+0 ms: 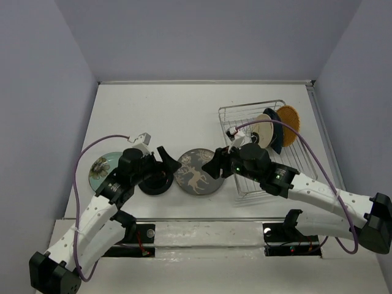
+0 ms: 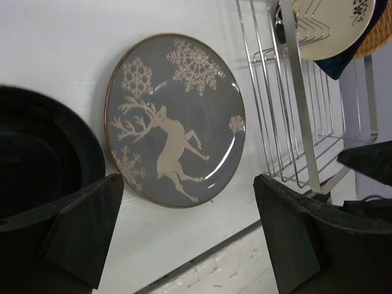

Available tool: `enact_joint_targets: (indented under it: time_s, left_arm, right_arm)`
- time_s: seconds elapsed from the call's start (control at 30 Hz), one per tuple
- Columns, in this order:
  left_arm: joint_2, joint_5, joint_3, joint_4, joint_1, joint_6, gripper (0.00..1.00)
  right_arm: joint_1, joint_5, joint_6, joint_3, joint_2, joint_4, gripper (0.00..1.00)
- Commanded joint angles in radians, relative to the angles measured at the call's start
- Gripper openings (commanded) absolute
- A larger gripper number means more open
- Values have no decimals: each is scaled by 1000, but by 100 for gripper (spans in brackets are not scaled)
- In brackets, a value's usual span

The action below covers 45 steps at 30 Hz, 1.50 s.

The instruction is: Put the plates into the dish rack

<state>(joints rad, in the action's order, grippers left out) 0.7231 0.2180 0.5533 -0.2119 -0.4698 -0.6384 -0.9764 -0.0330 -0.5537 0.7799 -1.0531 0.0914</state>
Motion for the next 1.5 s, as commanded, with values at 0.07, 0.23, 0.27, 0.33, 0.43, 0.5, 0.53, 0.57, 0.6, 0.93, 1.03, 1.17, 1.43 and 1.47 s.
enact_joint_targets:
  time_s: [0.07, 0.23, 0.27, 0.33, 0.43, 0.5, 0.53, 0.57, 0.6, 0.93, 1.03, 1.17, 1.43, 1.47]
  left_arm:
    - [-200, 26, -220, 11, -29, -297, 98]
    - [-316, -71, -338, 28, -154, -464, 98]
    - [-321, -92, -348, 31, -179, -490, 98]
    - [-324, -163, -366, 61, -254, -559, 98]
    - [-280, -258, -398, 175, -358, -651, 97]
    - [-199, -325, -412, 235, -413, -687, 97]
    - [-164, -348, -414, 285, -465, -711, 97]
    - [-102, -380, -421, 311, -486, -722, 97]
    - [-76, -390, -426, 351, -507, -739, 96]
    - [31, -526, -435, 440, -510, -779, 85]
    - [125, -537, -437, 514, -510, -791, 80]
    - [182, -554, -421, 551, -510, -787, 69]
    - [263, -595, -398, 595, -512, -794, 57]
    - [283, -598, -395, 600, -512, -796, 57]
  right_arm:
    - [2, -117, -32, 13, 1, -117, 59]
    - [2, -146, -20, 35, 13, -94, 59]
    - [2, -148, -18, 38, 13, -94, 59]
    - [2, -151, -17, 42, 16, -94, 59]
    - [2, -157, -18, 48, 16, -94, 59]
    - [2, -157, -17, 53, 12, -94, 59]
    - [2, -156, -17, 55, 13, -94, 59]
    - [2, -151, -17, 55, 13, -94, 59]
    - [2, -151, -15, 53, 18, -94, 59]
    - [2, -148, -9, 25, 76, -94, 59]
    - [2, -142, 3, 21, 85, -94, 59]
    - [2, -136, 5, 15, 102, -94, 59]
    - [2, -140, 15, 5, 114, -94, 59]
    - [2, -139, 17, 5, 113, -94, 59]
